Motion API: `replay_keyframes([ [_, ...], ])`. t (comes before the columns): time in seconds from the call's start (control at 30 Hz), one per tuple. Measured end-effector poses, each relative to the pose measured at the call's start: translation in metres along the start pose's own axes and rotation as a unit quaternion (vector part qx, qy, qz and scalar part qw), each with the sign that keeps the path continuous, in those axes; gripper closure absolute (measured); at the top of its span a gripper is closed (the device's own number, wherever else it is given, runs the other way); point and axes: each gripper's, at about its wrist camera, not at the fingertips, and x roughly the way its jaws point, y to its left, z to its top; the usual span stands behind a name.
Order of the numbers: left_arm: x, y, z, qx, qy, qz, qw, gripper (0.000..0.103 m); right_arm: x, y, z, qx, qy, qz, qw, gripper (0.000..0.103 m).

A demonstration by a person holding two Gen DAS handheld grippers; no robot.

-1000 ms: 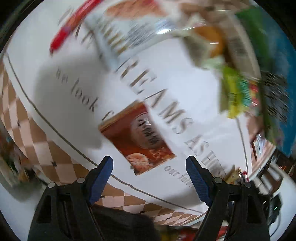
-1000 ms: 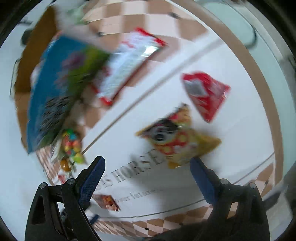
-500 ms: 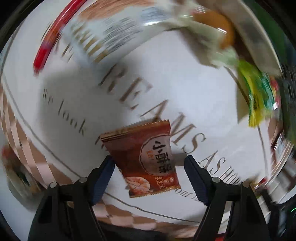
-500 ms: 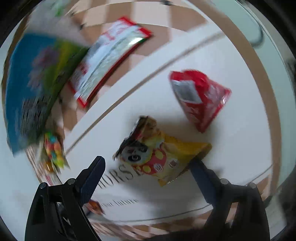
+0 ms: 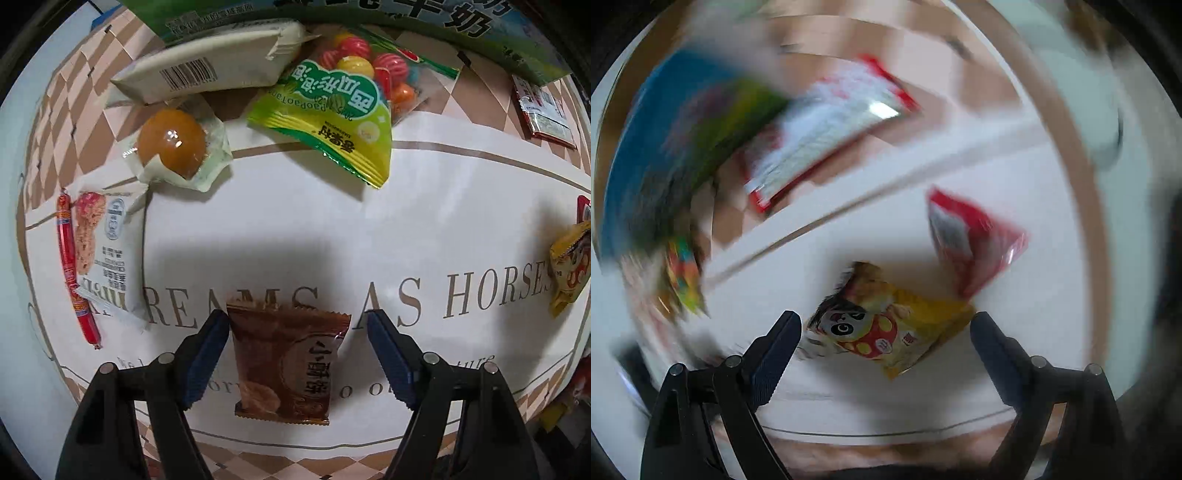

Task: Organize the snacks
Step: 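Grasp the brown cookie packet with the left tool while the right tool grasps a yellow panda packet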

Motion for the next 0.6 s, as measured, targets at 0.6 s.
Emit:
replay_keyframes([
  [0.6,0.033,0.041,-0.060,-0.033,0.015,-0.039,0.9986,0.026,0.064,0.096,-0.008,-0.196,0.037,-0.099,0.975,0.039],
])
